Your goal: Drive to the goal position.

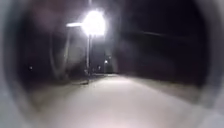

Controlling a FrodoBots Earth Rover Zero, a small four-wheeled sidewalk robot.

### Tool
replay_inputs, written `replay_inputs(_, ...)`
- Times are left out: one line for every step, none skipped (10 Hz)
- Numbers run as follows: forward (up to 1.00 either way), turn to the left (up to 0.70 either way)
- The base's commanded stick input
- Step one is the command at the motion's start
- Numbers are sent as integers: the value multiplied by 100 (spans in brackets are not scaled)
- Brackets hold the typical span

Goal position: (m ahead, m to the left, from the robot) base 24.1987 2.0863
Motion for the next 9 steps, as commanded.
replay_inputs(70, 0)
replay_inputs(70, 0)
replay_inputs(70, 0)
replay_inputs(70, 0)
replay_inputs(70, 0)
replay_inputs(70, 0)
replay_inputs(70, 0)
replay_inputs(70, 0)
replay_inputs(70, 0)
